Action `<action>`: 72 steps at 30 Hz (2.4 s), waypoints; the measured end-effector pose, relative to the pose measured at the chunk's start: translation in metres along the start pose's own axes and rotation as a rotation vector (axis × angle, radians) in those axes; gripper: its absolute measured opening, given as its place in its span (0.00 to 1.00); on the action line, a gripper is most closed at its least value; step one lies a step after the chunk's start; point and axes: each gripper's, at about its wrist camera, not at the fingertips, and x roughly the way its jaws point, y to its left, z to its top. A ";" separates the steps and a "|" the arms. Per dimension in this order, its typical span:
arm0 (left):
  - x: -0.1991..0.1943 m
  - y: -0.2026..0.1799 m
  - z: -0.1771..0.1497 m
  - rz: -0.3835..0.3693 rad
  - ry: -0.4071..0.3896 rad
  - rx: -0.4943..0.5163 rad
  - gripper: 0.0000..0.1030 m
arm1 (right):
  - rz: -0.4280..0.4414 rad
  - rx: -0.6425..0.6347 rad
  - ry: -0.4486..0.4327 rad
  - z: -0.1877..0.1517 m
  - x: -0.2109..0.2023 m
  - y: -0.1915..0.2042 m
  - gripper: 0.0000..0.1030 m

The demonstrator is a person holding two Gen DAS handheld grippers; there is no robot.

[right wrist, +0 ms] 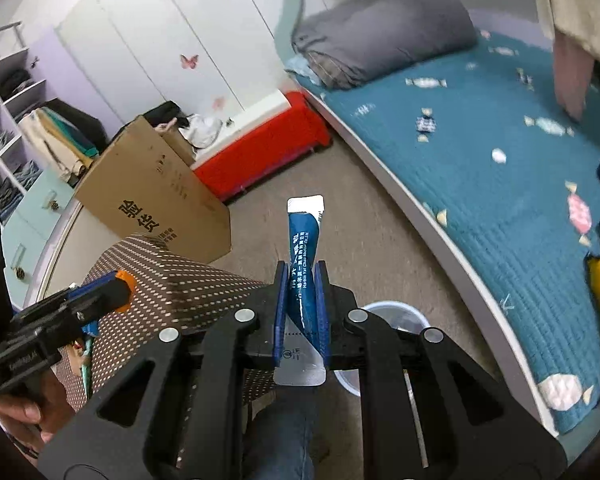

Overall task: Collect trash
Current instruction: 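Carry the orange cap and blue tube over the bucket and release both, then move both open tools back to the table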

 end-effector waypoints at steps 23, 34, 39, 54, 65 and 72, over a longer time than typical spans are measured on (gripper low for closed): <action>0.111 0.018 0.003 0.105 0.255 0.019 0.84 | -0.020 0.231 0.136 -0.018 0.081 -0.079 0.91; 0.030 0.011 0.007 0.200 0.064 0.031 0.90 | -0.050 0.191 0.053 -0.020 0.030 -0.039 0.94; -0.019 0.012 0.005 0.227 -0.035 0.028 0.90 | -0.049 0.154 -0.007 -0.014 0.002 0.000 0.94; -0.182 0.065 -0.035 0.255 -0.352 -0.060 0.93 | -0.018 -0.107 -0.110 -0.007 -0.053 0.171 0.94; -0.251 0.149 -0.088 0.405 -0.428 -0.182 0.93 | 0.074 -0.340 -0.011 -0.037 -0.014 0.289 0.94; -0.270 0.201 -0.118 0.487 -0.419 -0.268 0.93 | 0.134 -0.450 0.087 -0.062 0.032 0.341 0.94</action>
